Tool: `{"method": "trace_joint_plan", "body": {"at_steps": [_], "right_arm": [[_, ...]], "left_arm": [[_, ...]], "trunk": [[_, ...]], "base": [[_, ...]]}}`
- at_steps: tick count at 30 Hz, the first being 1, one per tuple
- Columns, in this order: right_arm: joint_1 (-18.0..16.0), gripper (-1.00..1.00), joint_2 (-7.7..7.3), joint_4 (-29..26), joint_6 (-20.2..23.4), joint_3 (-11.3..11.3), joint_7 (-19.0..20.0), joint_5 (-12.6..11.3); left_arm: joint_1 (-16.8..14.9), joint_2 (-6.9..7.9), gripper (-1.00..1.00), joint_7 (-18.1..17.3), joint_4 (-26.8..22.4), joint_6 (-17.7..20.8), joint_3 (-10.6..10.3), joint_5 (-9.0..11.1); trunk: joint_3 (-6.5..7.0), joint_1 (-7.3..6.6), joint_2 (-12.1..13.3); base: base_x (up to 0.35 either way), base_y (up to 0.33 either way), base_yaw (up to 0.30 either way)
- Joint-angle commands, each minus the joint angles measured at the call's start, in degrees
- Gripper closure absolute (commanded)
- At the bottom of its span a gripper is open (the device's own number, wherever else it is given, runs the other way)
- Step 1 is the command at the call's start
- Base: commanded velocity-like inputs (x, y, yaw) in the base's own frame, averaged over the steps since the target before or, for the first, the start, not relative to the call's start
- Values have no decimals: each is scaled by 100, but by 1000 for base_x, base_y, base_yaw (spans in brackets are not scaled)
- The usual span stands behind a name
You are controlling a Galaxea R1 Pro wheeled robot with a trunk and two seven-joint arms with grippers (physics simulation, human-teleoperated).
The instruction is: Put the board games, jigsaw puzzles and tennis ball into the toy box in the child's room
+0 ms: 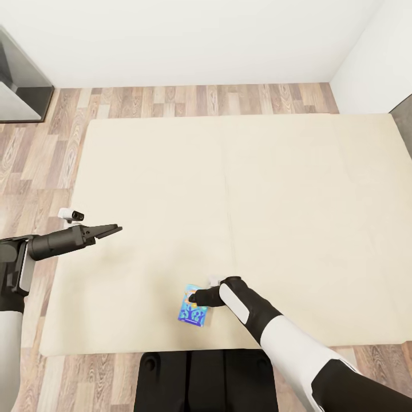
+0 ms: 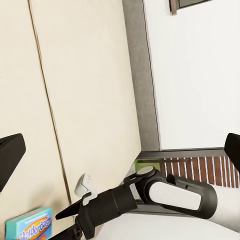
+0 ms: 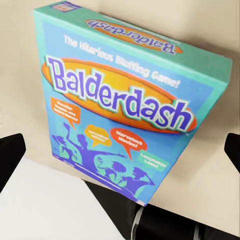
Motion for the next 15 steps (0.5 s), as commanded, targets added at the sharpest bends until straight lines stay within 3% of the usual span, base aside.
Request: {"method": "trace_joint_plan", "body": {"at_steps": [1, 15], "right_arm": [[-4, -100, 0, -4, 10, 18, -55, -61], [-4, -100, 0, -4, 9, 18, -55, -61]], "left_arm": [[-1, 3, -100, -24, -1, 61, 0, -4], [-1, 3, -100, -24, -1, 61, 0, -4]], "trunk": [[-6, 3, -9], [-6, 3, -9]], "base": [[0, 66, 0], [0, 15, 0]]}}
